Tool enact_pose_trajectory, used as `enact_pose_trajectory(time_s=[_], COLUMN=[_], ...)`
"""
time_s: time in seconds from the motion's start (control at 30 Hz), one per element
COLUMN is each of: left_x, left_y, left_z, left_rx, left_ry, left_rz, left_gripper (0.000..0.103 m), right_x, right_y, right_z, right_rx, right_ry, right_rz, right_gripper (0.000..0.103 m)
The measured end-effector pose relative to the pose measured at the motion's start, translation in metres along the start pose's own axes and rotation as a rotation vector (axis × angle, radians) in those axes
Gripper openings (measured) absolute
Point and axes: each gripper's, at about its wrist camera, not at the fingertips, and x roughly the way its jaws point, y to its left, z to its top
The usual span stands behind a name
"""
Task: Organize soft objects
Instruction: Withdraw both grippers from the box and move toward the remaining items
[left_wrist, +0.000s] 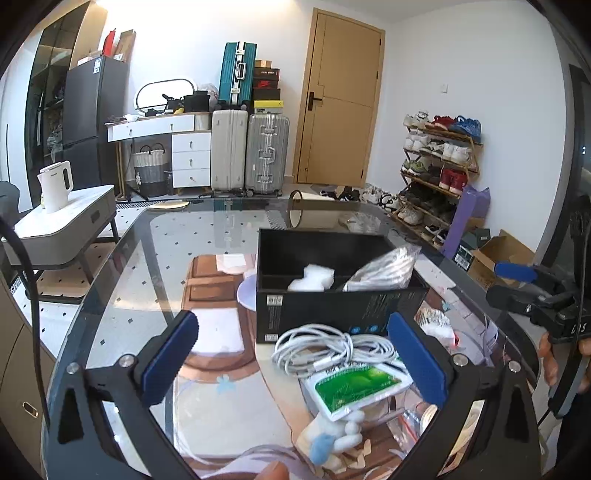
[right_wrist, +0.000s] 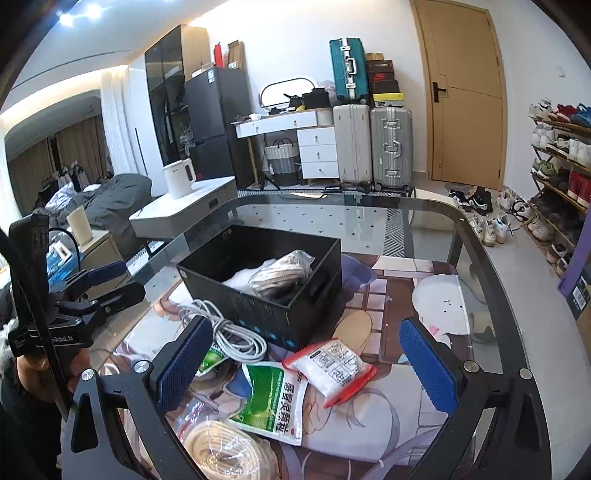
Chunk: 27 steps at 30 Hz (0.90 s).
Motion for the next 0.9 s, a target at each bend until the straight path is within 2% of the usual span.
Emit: enact_pose_trajectory(time_s=[0.13,0.3,0.47,0.6,0.9], left_x=[0.001,0.0,-0.001,0.0,-0.001], left_y=[-0.004,-0.004,-0.007,-0.007,-0.014], left_z=[-0.01,-0.022,-0.032,-0.035,-0.04], left_rx=[0.019,0.005,0.014,-0.003,0.045], left_ry=[0.019,0.037,0.042,0.055,0.045], left_rz=[0.025,0.018,0.039,0.023,0.02], left_gripper=[0.103,0.103,0.103,0.103,0.103], right_x=[-0.003,-0.002,0.004,0.009,0.015], right_y=[-0.001,-0.002,0.004,0.011,0.017], right_z=[-0.001,-0.004,-0.01,-0.015,-0.027], right_rx=[-0.006,-0.002,-0.044,-0.093,-0.165], right_ry=[-0.003,0.008,0.044,0.074,0.116], right_rz=[0.021,0.025,0.044,0.035,0.049], right_gripper=[0.102,0.102,0.103,0.103,0.103])
